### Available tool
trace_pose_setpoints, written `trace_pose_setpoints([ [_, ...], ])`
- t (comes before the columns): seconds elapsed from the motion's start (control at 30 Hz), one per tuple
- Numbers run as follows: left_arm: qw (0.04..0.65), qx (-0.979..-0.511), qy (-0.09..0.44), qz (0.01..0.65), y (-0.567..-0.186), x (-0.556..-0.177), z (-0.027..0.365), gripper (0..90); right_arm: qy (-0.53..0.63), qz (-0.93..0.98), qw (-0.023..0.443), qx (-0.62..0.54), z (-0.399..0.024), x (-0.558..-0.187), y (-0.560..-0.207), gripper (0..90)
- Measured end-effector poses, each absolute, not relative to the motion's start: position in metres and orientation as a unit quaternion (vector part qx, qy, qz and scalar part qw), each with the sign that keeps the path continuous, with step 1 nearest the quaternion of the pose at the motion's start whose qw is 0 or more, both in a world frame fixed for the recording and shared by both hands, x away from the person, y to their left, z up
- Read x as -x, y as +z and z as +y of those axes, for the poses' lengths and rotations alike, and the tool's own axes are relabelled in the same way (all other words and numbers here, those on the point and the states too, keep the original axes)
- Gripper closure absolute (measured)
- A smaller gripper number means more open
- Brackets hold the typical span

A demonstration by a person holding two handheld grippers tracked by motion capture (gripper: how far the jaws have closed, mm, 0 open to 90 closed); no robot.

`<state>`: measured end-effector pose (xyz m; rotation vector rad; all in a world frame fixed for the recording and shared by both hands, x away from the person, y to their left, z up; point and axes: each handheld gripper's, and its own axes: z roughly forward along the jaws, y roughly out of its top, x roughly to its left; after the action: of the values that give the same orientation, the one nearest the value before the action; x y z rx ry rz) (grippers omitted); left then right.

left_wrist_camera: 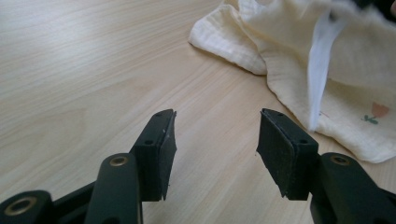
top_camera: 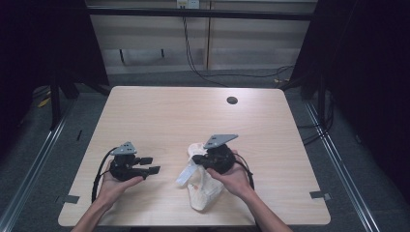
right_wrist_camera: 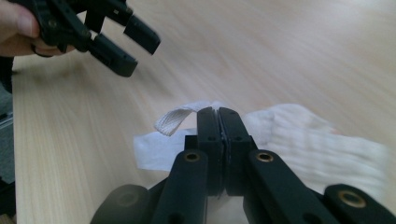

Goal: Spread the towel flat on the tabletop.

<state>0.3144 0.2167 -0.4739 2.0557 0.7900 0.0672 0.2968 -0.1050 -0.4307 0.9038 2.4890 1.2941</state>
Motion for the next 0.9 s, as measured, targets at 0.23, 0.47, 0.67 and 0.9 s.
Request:
trace_pose_setpoints([
  [0.23, 0.457, -0.835, 0.03, 0.306, -0.469, -0.314, 0.205, 47.8, 0.464, 0.806, 0.133, -0.343, -0.161, -0.292, -0.405, 88.0],
  [0.47, 0.456, -0.842, 0.022, 0.289, -0.469, -0.31, 0.195, 50.2, 0.452, 0.788, 0.163, -0.384, -0.209, -0.291, -0.401, 88.1],
  [0.67, 0.459, -0.848, 0.012, 0.267, -0.466, -0.304, 0.185, 54.0, 0.438, 0.785, 0.161, -0.407, -0.228, -0.282, -0.418, 88.0],
  [0.9, 0.446, -0.866, -0.013, 0.223, -0.47, -0.294, 0.161, 61.1, 0.408, 0.792, 0.153, -0.427, -0.246, -0.268, -0.444, 88.0],
])
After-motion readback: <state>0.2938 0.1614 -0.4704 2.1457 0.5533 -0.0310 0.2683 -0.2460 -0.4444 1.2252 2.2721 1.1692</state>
